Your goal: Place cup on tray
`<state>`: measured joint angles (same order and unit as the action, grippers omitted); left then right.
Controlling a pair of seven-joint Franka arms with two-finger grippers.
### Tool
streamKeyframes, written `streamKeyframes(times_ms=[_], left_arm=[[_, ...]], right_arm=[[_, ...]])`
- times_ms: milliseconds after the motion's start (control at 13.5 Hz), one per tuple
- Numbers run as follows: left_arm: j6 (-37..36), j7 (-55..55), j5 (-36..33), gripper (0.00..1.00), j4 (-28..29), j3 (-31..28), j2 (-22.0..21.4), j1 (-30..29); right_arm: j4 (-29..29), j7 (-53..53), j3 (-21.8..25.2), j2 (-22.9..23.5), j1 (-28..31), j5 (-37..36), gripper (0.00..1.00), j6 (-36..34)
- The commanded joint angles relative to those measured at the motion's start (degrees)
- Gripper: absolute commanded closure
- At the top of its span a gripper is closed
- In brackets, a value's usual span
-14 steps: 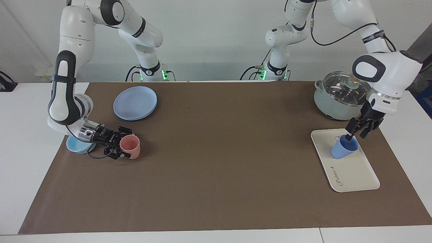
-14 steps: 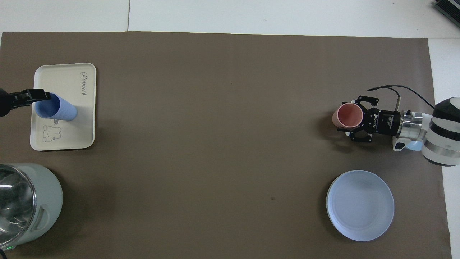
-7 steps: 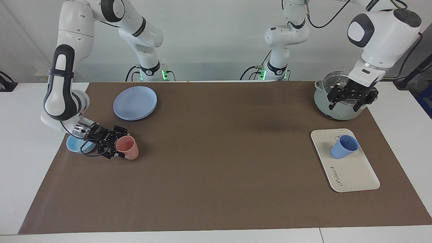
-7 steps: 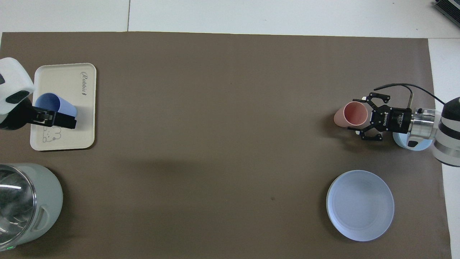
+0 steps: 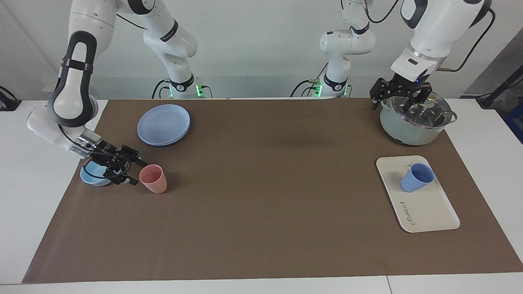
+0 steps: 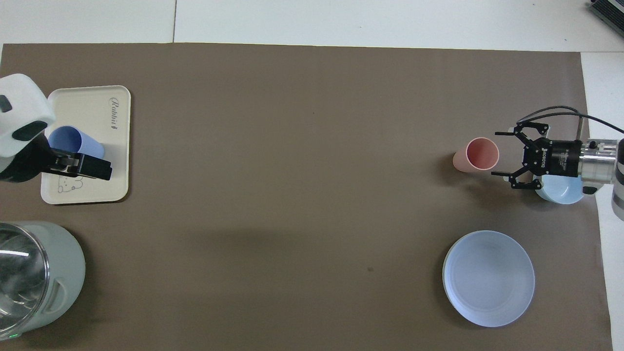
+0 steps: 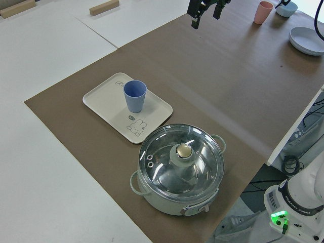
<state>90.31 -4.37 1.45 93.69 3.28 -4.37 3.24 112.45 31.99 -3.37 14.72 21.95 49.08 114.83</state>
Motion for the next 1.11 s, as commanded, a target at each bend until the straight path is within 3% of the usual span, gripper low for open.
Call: streamKeyframes(times_ms=[0,148,739,1034], left_arm=[[-1.89,0.33,-1.01,0.00,-1.23,-0.21,1.12,-0.34],[-2.51,0.33,-1.10,0.00,-1.49,-0.29,1.21,-0.25],[-1.81,0.06,-1.10,0.00,-0.35,-0.38,0.85,-0.34],[-2.77,-0.72,-1.28,0.00,-0.35,-0.47,0.77,-0.42]], right_arm=[[0.84,-0.26,-0.58,-4.51,-1.90,-11.58,0.01,1.01],[0.84,-0.27,-0.67,-7.24,-5.84,-20.91,0.01,0.49],[0.67,-0.97,-1.11,-15.15,-20.43,-38.15,0.00,-1.97],[-7.66,-4.38,-1.20,-15.16,-26.42,-46.94,0.00,-10.74]])
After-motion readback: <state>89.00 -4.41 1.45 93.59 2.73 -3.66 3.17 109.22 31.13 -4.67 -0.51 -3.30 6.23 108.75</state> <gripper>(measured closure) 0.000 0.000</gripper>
